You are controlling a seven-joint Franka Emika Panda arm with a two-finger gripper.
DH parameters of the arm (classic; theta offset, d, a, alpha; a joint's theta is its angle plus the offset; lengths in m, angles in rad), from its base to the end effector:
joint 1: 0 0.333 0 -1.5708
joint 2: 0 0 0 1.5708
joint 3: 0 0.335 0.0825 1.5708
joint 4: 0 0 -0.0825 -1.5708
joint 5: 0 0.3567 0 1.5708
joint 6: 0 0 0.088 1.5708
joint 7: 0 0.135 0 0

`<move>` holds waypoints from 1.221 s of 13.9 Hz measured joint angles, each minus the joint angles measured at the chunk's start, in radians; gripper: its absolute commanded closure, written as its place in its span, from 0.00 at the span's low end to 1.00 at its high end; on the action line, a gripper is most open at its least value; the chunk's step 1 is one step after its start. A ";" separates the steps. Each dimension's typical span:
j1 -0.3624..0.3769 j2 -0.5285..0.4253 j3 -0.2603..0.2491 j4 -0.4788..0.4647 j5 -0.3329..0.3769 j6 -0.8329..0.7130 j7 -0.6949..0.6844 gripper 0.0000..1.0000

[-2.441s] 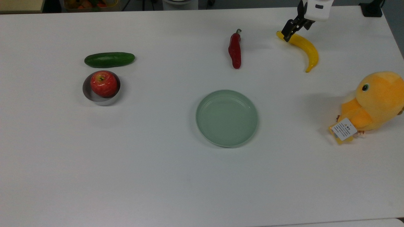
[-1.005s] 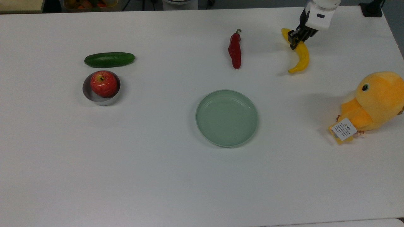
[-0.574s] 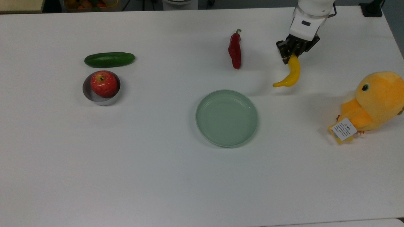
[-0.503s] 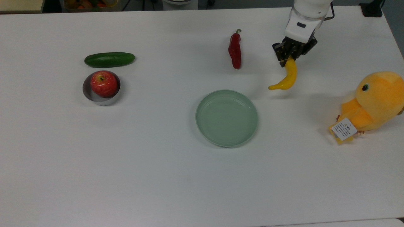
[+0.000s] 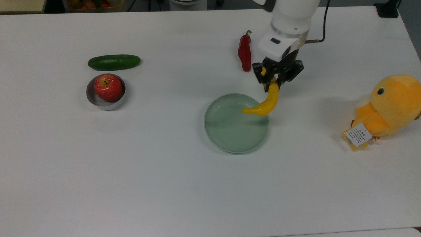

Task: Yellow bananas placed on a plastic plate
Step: 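Lift the banana and carry it over the pale green plate, then lower the banana onto the plate and open the gripper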

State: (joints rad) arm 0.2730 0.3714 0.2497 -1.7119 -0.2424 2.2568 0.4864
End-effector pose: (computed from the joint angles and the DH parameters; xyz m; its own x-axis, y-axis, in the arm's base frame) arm 0.5857 0.3043 0.4013 0.9653 0.1464 0.2161 0.1446 -0.9892 0.0243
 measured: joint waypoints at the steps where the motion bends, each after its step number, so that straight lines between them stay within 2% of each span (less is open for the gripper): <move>1: -0.010 0.004 -0.026 0.001 0.000 0.032 0.000 0.97; 3: -0.027 0.019 -0.052 0.011 0.000 0.069 0.012 0.97; 4: -0.033 0.027 -0.055 0.017 0.000 0.077 0.013 0.89; 5: -0.036 0.039 -0.057 0.024 0.000 0.081 0.014 0.62; 6: -0.036 0.048 -0.058 0.028 0.000 0.082 0.014 0.13; 7: -0.036 0.053 -0.060 0.031 0.000 0.083 0.016 0.00; 17: -0.036 0.056 -0.065 0.046 0.000 0.083 0.016 0.00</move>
State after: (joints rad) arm 0.2374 0.4270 0.1850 -1.6664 -0.2425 2.3396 0.5023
